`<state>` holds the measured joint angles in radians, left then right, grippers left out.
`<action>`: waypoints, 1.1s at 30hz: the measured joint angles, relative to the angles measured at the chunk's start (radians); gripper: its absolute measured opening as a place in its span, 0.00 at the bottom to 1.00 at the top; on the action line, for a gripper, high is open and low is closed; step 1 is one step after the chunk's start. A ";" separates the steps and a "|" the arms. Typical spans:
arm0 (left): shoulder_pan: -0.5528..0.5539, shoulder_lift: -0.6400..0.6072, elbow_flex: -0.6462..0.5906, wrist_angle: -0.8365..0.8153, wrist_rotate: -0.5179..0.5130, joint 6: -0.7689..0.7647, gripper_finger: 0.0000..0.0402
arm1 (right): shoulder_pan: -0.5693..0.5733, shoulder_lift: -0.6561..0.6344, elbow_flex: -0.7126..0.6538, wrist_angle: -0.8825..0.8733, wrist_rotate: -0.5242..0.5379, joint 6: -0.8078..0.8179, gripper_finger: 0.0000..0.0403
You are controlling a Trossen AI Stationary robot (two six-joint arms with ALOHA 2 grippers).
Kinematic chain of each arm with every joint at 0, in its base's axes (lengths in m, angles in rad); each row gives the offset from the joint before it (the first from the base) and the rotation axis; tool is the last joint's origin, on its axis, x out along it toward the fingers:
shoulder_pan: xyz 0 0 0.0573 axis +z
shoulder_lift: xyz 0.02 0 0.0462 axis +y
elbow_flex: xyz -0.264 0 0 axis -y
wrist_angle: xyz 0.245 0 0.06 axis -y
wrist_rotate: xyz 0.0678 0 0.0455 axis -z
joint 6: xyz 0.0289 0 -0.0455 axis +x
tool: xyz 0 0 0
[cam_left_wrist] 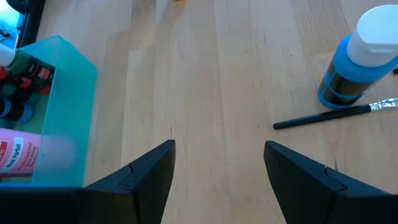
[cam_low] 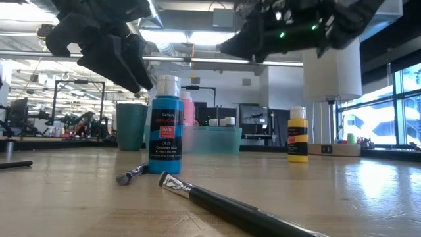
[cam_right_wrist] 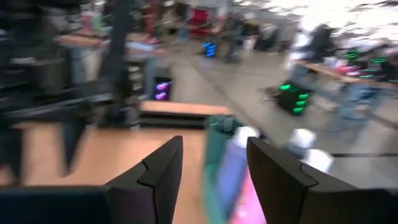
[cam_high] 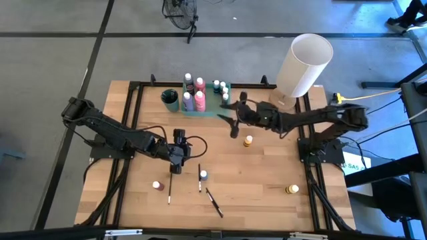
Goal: Pick & Place Paint Supplies
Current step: Put the top small yellow paint bottle into the green bin
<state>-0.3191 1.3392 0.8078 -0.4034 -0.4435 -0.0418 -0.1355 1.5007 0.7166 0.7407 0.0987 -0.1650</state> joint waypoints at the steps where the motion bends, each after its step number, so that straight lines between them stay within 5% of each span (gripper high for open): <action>1: 0.000 0.000 0.000 0.000 0.000 0.000 0.60 | 0.006 -0.024 0.000 -0.043 -0.024 0.000 0.45; 7: 0.000 0.000 0.000 -0.005 0.000 -0.001 0.60 | 0.027 -0.139 0.000 -0.307 -0.188 0.000 0.45; 20: 0.000 0.000 0.000 -0.005 -0.002 -0.006 0.60 | 0.062 -0.194 0.000 -0.611 -0.207 0.158 0.45; 33: 0.000 0.000 0.000 -0.004 -0.008 -0.006 0.60 | 0.074 -0.194 0.000 -0.571 -0.173 0.114 0.51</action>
<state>-0.3190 1.3392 0.8078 -0.4072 -0.4515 -0.0475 -0.0620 1.3067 0.7166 0.1695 -0.0747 -0.0506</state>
